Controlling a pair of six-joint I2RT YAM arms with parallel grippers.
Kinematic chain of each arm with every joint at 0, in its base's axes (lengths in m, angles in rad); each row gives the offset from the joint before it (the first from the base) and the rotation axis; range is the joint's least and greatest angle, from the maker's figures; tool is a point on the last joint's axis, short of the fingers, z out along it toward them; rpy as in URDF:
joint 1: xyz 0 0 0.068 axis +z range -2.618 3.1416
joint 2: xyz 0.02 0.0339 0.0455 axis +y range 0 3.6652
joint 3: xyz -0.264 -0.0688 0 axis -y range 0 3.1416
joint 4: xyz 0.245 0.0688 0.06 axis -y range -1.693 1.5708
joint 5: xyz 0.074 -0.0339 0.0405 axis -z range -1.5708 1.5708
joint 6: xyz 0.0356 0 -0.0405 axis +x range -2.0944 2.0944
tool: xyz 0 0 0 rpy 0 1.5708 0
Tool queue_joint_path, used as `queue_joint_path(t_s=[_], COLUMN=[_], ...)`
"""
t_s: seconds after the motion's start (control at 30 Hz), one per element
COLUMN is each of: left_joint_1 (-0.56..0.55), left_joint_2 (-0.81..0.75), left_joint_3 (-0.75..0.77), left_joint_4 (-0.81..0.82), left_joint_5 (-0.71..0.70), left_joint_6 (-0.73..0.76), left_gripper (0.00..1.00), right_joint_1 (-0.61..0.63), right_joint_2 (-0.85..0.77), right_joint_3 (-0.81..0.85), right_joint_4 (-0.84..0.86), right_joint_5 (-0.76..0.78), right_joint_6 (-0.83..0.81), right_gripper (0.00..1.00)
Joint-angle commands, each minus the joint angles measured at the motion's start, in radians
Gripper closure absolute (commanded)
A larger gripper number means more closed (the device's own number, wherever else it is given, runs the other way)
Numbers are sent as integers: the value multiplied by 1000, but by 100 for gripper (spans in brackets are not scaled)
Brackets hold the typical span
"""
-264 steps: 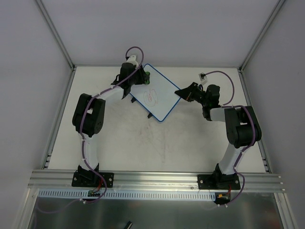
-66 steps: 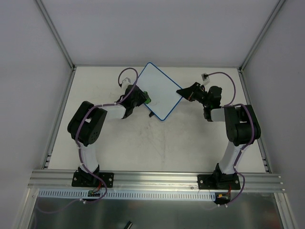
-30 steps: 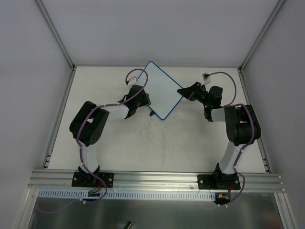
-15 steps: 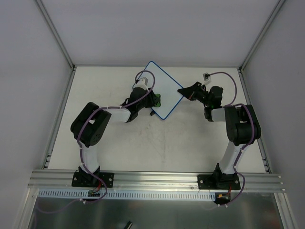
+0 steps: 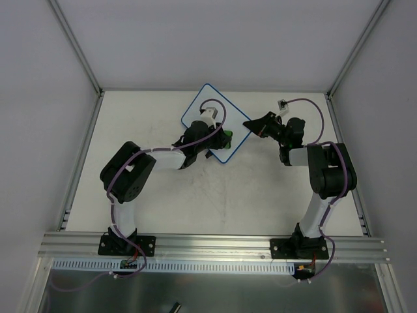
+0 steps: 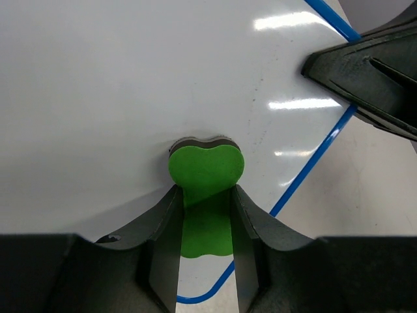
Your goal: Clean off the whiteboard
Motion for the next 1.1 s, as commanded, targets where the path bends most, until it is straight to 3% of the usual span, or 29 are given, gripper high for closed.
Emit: queue_joint_path(t_s=[0.0, 0.23, 0.47, 0.5, 0.63, 0.83, 0.93, 1.07], left_joint_1=[-49, -55, -55, -55, -37, 161, 235, 239], left_joint_2=[34, -116, -450, -524, -708, -891, -863, -785], left_joint_3=[26, -6, 66, 63, -49, -290, -344, -341], left_joint_4=[-39, -51, -503, -599, -740, -829, -853, -875], left_joint_5=[114, 88, -211, -287, -420, -273, -198, -207], left_joint_6=[37, 84, 146, 147, 88, -28, -11, 18], left_gripper=[100, 100, 100, 96, 80, 78, 78, 85], right_joint_1=[26, 23, 20, 20, 18, 20, 20, 20], right_joint_2=[-11, -11, -13, -13, -11, -14, -14, -14], right_joint_3=[24, 24, 21, 21, 21, 22, 21, 18], right_joint_4=[126, 126, 129, 131, 131, 129, 129, 129], right_joint_5=[-68, -68, -68, -68, -68, -68, -68, -70], right_joint_6=[20, 20, 23, 23, 23, 19, 19, 20], right_gripper=[100, 100, 100, 100, 100, 100, 100, 100])
